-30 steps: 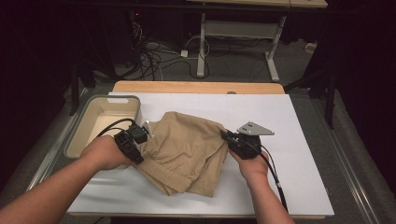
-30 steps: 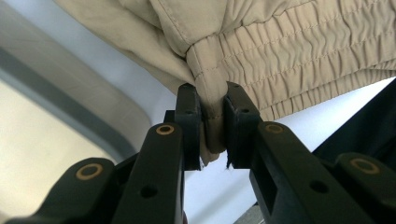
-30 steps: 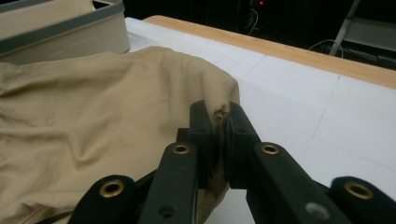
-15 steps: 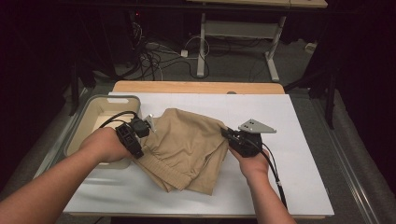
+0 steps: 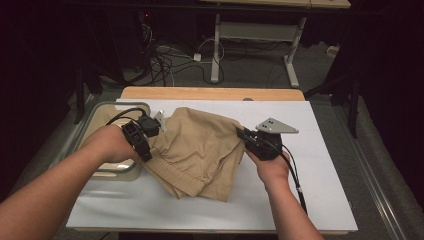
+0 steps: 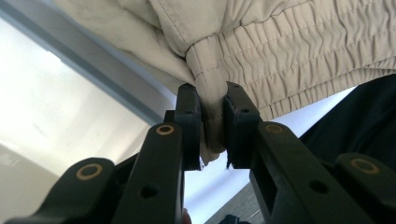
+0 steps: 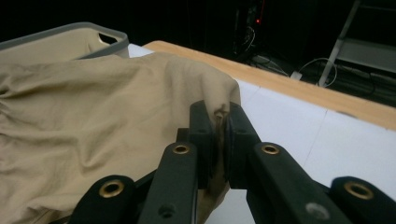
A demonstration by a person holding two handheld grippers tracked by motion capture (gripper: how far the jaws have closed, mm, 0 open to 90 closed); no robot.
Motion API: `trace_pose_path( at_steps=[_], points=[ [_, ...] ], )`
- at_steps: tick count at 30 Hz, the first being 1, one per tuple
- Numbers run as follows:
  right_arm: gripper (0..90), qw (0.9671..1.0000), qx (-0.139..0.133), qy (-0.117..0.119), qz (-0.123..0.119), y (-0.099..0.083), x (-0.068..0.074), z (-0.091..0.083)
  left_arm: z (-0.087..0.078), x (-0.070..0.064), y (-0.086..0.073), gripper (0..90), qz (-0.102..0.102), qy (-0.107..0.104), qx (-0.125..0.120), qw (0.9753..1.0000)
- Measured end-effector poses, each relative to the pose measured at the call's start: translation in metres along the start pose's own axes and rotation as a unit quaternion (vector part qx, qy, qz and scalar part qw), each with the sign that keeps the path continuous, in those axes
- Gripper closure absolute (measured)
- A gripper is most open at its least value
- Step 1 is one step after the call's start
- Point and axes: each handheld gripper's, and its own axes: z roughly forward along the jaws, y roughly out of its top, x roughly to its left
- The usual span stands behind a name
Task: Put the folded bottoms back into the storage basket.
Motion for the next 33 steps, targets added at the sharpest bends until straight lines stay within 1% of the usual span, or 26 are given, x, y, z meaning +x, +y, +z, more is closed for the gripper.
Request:
trace_pose_path(
  at_steps=[5, 6, 7, 8, 10, 11, 15, 19, 23, 33],
  points=[
    [85.6, 0.9999, -0.007, -0.001, -0.011, 0.016, 0.004, 0.001, -0.012, 0.004, -0.006, 76.4, -0.002, 0.003, -0.001, 1.0],
    [85.5, 0.9999, -0.008, -0.002, -0.014, 0.018, 0.005, 0.002, -0.014, 0.005, -0.008, 76.5, -0.007, 0.005, -0.005, 1.0],
    [85.5, 0.9998, -0.01, -0.003, -0.016, 0.021, 0.007, 0.003, -0.017, 0.006, -0.01, 76.4, -0.007, 0.005, -0.004, 1.0],
    [85.6, 0.9998, -0.011, -0.002, -0.018, 0.024, 0.008, 0.004, -0.019, 0.007, -0.013, 76.5, -0.01, 0.004, -0.006, 0.9999],
    [85.5, 0.9997, -0.012, 0.0, -0.021, 0.029, 0.01, 0.007, -0.023, 0.01, -0.02, 76.4, -0.016, 0.01, -0.007, 0.9998],
    [85.6, 0.9996, -0.013, 0.002, -0.024, 0.032, 0.012, 0.009, -0.024, 0.012, -0.023, 76.5, -0.015, 0.013, -0.004, 0.9998],
    [85.6, 0.9993, -0.017, 0.01, -0.03, 0.04, 0.022, 0.02, -0.029, 0.02, -0.038, 76.4, -0.029, 0.02, -0.006, 0.9994],
    [85.6, 0.999, -0.018, 0.02, -0.037, 0.047, 0.034, 0.035, -0.028, 0.029, -0.053, 76.5, -0.043, 0.024, -0.005, 0.9988],
    [85.6, 0.9985, -0.018, 0.029, -0.043, 0.053, 0.044, 0.05, -0.025, 0.038, -0.067, 76.5, -0.055, 0.021, -0.006, 0.9983],
    [85.5, 0.9977, -0.011, 0.045, -0.049, 0.059, 0.059, 0.088, -0.017, 0.064, -0.097, 76.5, -0.085, 0.018, -0.013, 0.9961]
  ],
)
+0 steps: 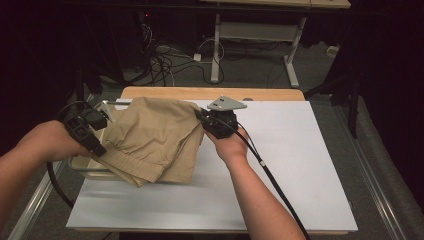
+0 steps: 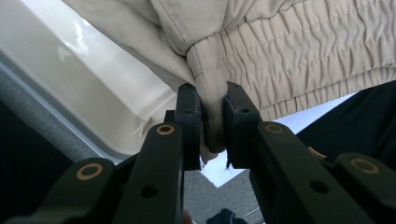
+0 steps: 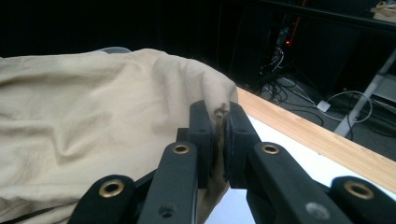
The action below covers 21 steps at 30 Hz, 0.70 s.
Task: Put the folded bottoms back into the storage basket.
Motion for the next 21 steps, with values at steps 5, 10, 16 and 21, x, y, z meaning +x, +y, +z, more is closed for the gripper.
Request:
trace_pose_path(
  at_steps=[5, 10, 16, 21],
  points=[
    [85.6, 1.0, 0.003, 0.007, -0.003, 0.007, 0.008, 0.02, 0.004, 0.014, -0.009, 76.5, -0.011, 0.004, -0.002, 0.9999],
    [85.6, 0.9999, 0.003, 0.014, -0.008, 0.016, 0.014, 0.04, 0.007, 0.029, -0.019, 76.5, -0.025, 0.003, -0.008, 0.9997],
    [85.5, 0.9997, 0.004, 0.022, -0.007, 0.023, 0.019, 0.064, 0.011, 0.047, -0.031, 76.6, -0.044, 0.006, -0.015, 0.9989],
    [85.5, 0.9995, 0.009, 0.03, -0.009, 0.029, 0.025, 0.084, 0.013, 0.061, -0.04, 76.6, -0.058, 0.007, -0.019, 0.9981]
  ],
)
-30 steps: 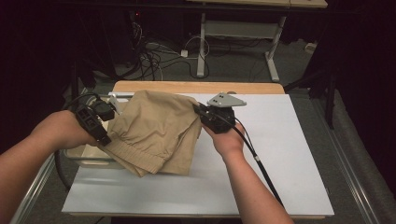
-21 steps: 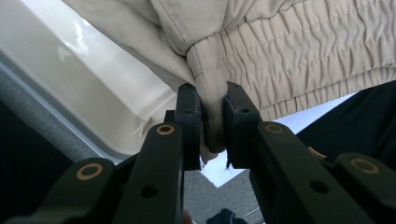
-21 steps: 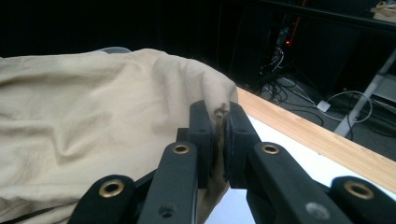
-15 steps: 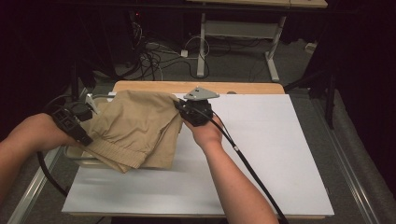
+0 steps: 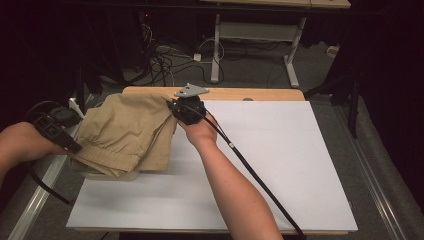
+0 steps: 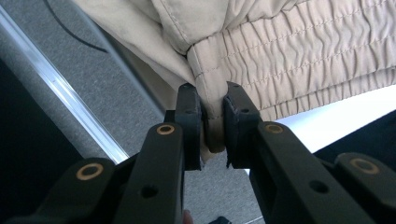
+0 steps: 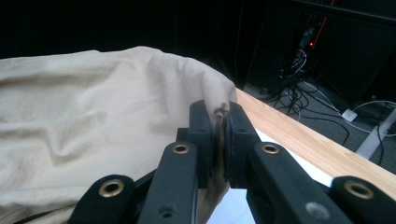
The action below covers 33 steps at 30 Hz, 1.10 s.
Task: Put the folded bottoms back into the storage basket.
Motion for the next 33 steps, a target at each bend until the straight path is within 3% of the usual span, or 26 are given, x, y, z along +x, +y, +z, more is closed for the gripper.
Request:
trace_pose_path(
  at_steps=[14, 20, 23, 33],
  points=[
    [85.5, 0.9999, 0.003, 0.006, -0.009, 0.02, 0.003, 0.045, 0.002, 0.025, -0.012, 76.6, -0.03, 0.012, -0.018, 0.9993],
    [85.5, 0.9998, 0.015, 0.011, -0.007, 0.018, 0.003, 0.068, 0.016, 0.034, -0.017, 76.6, -0.042, 0.006, -0.015, 0.999],
    [85.5, 0.9995, 0.025, 0.015, -0.009, 0.013, 0.006, 0.08, 0.023, 0.034, -0.019, 76.5, -0.037, 0.019, -0.009, 0.9991],
    [85.1, 0.9984, 0.054, 0.017, -0.006, -0.005, 0.007, 0.101, 0.03, 0.027, -0.027, 76.3, -0.033, -0.006, -0.007, 0.9994]
  ],
)
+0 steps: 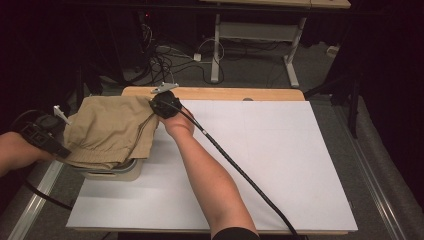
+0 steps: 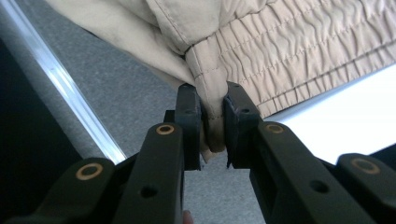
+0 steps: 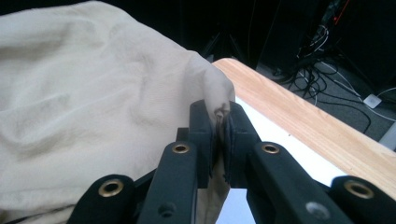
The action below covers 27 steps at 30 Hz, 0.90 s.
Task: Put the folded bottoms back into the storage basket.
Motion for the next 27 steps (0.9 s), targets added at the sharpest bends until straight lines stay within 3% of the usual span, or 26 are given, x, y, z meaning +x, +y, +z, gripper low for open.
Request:
trace_pose_path(
  at_steps=[4, 8, 12, 15, 19, 24, 27],
  points=[
    [85.1, 1.0, 0.001, 0.004, -0.001, 0.0, 0.002, 0.0, 0.002, -0.009, -0.003, 75.8, 0.013, -0.003, 0.006, 0.9999],
    [82.7, 0.9999, 0.01, 0.008, 0.001, -0.002, 0.002, 0.001, 0.003, -0.008, -0.004, 75.0, 0.009, -0.006, 0.004, 0.9999],
    [59.4, 0.9994, 0.01, 0.026, 0.021, -0.001, -0.004, -0.004, 0.002, -0.007, -0.002, 67.3, 0.008, -0.002, 0.009, 0.9999],
    [47.1, 0.9985, 0.002, 0.043, 0.032, -0.002, -0.008, -0.015, -0.003, -0.005, 0.0, 59.9, 0.003, 0.007, -0.005, 1.0],
    [35.4, 0.9987, 0.0, 0.044, 0.027, -0.01, -0.009, -0.032, -0.011, -0.005, 0.004, 54.8, -0.007, 0.01, -0.019, 0.9997],
    [20.1, 0.9988, -0.003, 0.046, 0.019, -0.028, -0.008, -0.054, -0.016, -0.013, 0.013, 53.1, 0.0, 0.012, -0.027, 0.9996],
    [14.3, 0.9984, -0.008, 0.048, 0.027, -0.041, -0.008, -0.066, -0.017, -0.018, 0.02, 54.7, 0.007, 0.011, -0.029, 0.9995]
  ],
)
